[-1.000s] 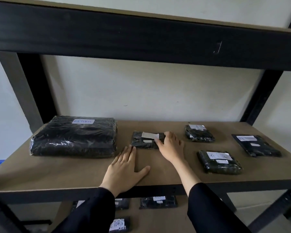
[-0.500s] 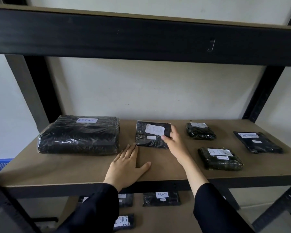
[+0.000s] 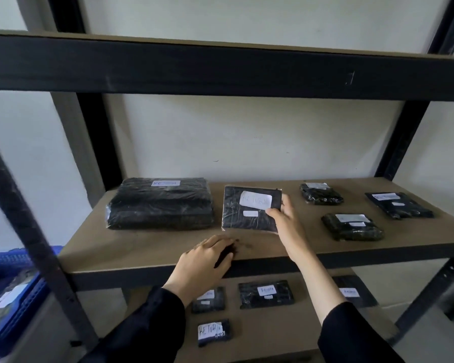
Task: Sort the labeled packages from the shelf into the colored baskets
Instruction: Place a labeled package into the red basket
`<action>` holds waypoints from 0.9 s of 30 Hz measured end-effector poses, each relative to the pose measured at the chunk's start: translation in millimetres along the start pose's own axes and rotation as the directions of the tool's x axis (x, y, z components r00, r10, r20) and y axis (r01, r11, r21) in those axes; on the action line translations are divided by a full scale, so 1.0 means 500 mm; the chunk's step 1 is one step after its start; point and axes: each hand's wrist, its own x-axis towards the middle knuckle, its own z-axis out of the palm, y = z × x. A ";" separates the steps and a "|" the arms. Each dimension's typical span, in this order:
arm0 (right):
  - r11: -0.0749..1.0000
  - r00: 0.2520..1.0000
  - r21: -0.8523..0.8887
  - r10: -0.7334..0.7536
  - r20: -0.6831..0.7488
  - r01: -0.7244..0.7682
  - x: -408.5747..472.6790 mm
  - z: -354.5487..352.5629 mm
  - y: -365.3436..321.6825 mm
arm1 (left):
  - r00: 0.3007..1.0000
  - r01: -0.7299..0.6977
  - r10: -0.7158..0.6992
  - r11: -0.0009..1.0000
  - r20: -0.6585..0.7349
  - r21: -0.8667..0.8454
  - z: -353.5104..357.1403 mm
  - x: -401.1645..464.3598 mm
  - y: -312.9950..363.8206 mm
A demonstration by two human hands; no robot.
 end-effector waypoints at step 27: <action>0.963 0.779 -0.028 0.235 0.581 -0.269 -0.527 0.894 0.040 | 0.697 0.693 -0.657 0.720 -0.286 0.036 -0.219 -0.866 -0.682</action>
